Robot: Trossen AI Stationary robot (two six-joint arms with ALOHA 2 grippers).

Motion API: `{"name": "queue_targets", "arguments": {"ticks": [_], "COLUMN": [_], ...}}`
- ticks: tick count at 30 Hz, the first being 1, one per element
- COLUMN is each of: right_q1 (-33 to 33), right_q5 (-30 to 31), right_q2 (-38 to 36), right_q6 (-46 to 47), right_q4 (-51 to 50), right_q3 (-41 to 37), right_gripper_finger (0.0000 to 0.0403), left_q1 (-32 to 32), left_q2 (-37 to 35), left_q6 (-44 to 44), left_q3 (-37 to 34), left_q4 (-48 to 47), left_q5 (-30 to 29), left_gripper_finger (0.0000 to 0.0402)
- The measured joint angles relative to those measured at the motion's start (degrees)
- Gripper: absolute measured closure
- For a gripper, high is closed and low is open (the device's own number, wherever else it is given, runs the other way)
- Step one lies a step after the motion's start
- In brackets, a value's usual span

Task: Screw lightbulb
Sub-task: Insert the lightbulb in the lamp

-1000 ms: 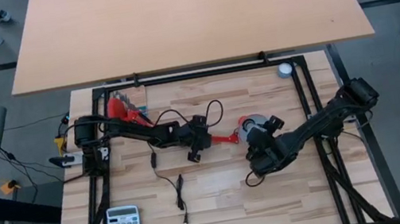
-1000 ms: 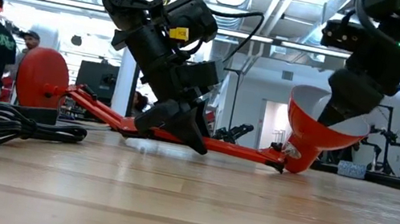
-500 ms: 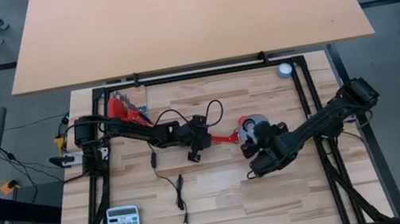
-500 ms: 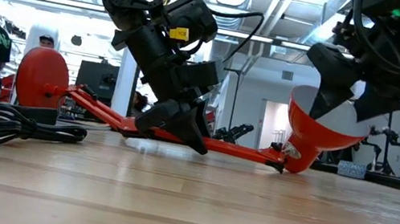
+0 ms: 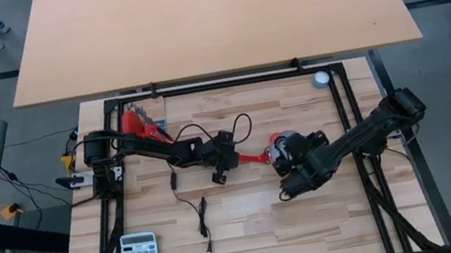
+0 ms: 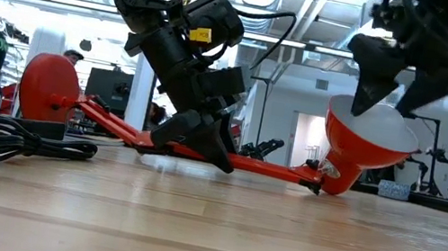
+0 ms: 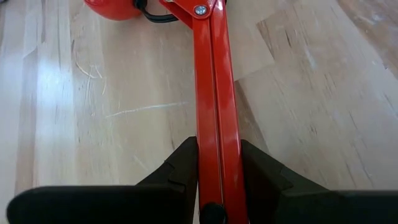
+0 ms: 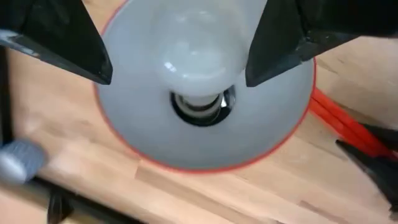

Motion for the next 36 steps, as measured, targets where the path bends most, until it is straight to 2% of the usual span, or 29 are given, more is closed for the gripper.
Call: {"name": "queue_targets", "arguments": {"ticks": [5, 10, 12, 18, 22, 27, 36], "right_q1": [1.41, 7.5, 10.06, 12.85, 11.28, 8.7, 6.32], "right_q5": [0.15, 0.26, 0.26, 3.4, 3.49, 4.04, 4.63], "right_q2": [-0.02, -0.03, -0.04, -0.04, -0.04, -0.04, -0.09], "right_q6": [-17.96, -43.76, -49.16, -49.3, -50.38, -57.41, -58.81], "right_q4": [-2.04, 1.82, 3.53, 4.32, 5.91, 10.6, 10.89], "right_q3": [3.42, 2.66, 1.2, -2.04, -4.24, -6.38, -7.3], "right_gripper_finger": [0.0022, 0.002, 0.0016, 0.0008, 0.0007, 0.0007, 0.0024], "left_q1": [0.0, 0.0, 0.0, 0.02, 0.02, 0.02, 0.13], "left_q2": [0.0, 0.0, 0.0, 0.0, 0.0, 0.0, 0.04], "left_q6": [0.02, -0.02, -0.03, -0.1, -0.07, -0.09, -0.13], "left_q3": [0.0, 0.0, 0.0, 0.0, 0.0, 0.0, 0.0], "left_q4": [-0.15, -0.15, -0.17, -0.18, -0.18, -0.16, -0.18], "left_q5": [-0.12, -0.28, -0.31, -0.37, -0.42, -0.46, -0.94], "left_gripper_finger": [0.032, 0.032, 0.032, 0.032, 0.032, 0.032, 0.032]}}
